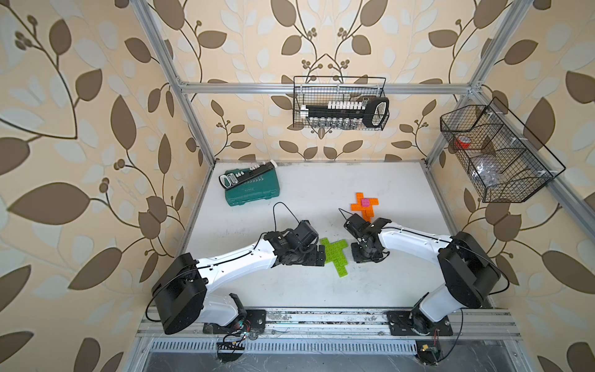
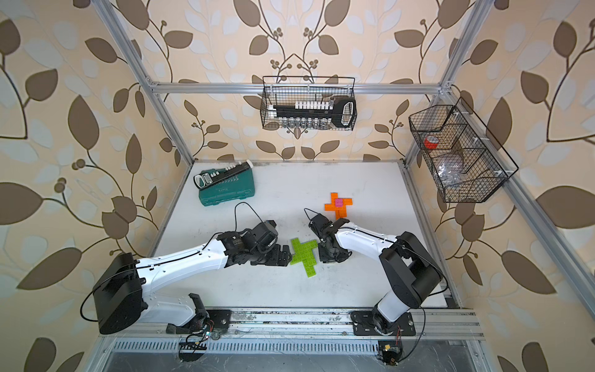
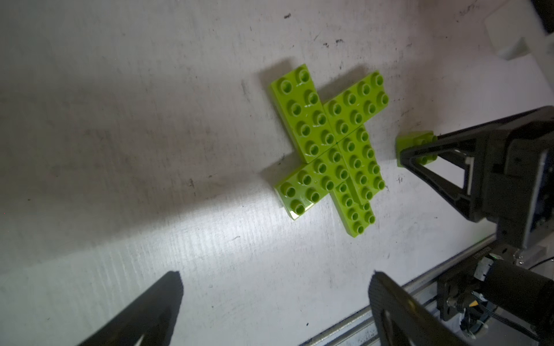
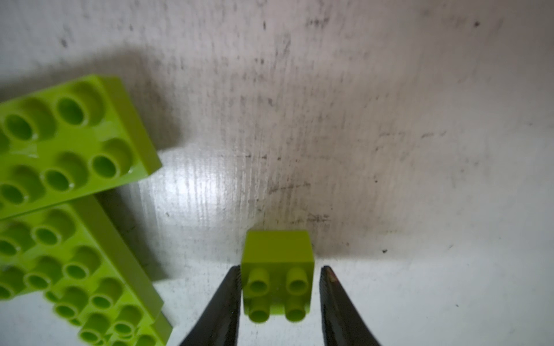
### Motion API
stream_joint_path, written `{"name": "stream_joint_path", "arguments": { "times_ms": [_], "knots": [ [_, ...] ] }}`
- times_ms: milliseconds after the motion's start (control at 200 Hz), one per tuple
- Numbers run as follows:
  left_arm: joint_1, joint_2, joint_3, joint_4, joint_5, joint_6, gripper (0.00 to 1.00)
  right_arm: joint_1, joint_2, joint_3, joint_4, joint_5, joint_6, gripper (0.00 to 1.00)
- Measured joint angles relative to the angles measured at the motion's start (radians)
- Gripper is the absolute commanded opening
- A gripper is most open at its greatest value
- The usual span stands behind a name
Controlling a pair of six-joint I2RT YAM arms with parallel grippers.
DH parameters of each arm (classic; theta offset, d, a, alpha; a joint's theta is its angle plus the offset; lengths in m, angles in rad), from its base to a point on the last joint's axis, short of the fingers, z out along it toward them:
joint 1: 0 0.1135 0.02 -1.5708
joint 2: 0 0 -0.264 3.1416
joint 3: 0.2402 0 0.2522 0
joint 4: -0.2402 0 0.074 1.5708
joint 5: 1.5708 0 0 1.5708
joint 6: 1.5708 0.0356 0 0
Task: Assemble a small pinwheel with lego
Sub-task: Adjust the lego brick at the center of the board, then pick up the lego brick from the center of the board.
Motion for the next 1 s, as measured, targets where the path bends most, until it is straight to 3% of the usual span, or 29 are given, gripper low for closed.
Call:
{"name": "stream_joint_path", "arguments": {
  "times_ms": [525, 1000],
  "knots": [
    [0.000, -0.007, -0.010, 0.027, 0.009, 0.002, 0.99, 0.000, -0.003, 0.017, -0.011, 0.000, 0.008, 0.39],
    [0.000, -0.007, -0.010, 0.033, 0.032, 0.004, 0.99, 0.000, 0.005, 0.030, -0.024, 0.000, 0.018, 0.33]
  ]
}}
